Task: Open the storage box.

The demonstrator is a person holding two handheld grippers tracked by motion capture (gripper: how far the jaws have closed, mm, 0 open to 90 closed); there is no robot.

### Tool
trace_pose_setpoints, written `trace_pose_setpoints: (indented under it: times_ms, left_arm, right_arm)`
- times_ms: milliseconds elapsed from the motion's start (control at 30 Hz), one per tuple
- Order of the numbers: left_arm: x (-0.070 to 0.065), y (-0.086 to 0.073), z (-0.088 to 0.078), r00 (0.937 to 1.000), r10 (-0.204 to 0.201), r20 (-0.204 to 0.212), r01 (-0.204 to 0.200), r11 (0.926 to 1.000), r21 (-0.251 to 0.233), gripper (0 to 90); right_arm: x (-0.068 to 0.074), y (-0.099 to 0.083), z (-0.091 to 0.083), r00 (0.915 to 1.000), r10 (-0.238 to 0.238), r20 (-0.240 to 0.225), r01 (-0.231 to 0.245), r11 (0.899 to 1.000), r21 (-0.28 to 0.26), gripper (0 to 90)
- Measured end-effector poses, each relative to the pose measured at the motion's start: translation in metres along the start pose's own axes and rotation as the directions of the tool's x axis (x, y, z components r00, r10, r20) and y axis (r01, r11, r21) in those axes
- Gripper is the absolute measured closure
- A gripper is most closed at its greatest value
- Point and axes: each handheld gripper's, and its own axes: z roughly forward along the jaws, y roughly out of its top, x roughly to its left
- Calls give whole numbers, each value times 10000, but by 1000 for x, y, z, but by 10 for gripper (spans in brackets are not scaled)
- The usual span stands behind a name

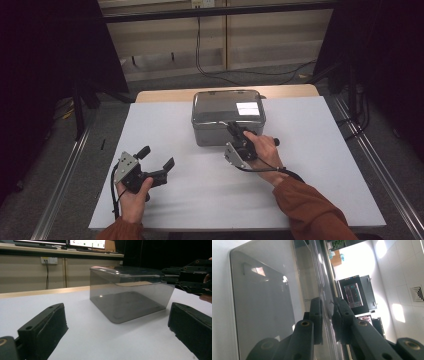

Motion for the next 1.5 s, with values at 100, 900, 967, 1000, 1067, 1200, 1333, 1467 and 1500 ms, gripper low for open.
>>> trace_pose_setpoints:
  times_ms: [100, 900, 967, 1000, 1067, 1200, 1333, 1467, 1500]
  left_arm:
    - [-2, 0, 7, 9993, 375, 31, -375, 9993, 13, 18]
    - [4, 11, 59, 9903, 1301, 488, -1308, 9913, 113, 32]
    - [5, 13, 63, 9894, 1368, 482, -1370, 9906, -2, 32]
    - [5, 14, 65, 9901, 1338, 435, -1340, 9910, 26, 32]
    - [6, 16, 71, 9891, 1408, 421, -1415, 9899, 127, 32]
    - [1, 23, 80, 9885, 1414, 530, -1425, 9896, 175, 32]
    - [-7, 30, 89, 9889, 1285, 750, -1297, 9915, 121, 43]
    - [-10, 36, 99, 9853, 1500, 824, -1500, 9887, -60, 44]
    - [-10, 37, 103, 9829, 1672, 777, -1670, 9859, -92, 44]
  right_arm:
    - [-3, 0, 0, 9999, 119, 56, -119, 9999, -54, 778]
    - [-14, 1, 1, 9988, 476, 136, -472, 9986, -222, 777]
    - [-15, 1, 1, 9987, 487, 162, -483, 9986, -226, 777]
    - [-16, 1, 1, 9988, 451, 172, -446, 9987, -252, 777]
    - [-17, 2, 2, 9986, 495, 180, -491, 9985, -238, 778]
    - [-20, 2, 2, 9984, 516, 210, -511, 9983, -269, 779]
    - [-23, 2, 2, 9981, 575, 229, -568, 9980, -269, 779]
    - [-24, 2, 3, 9978, 628, 214, -622, 9977, -287, 779]
    - [-25, 2, 3, 9975, 665, 228, -658, 9974, -287, 779]
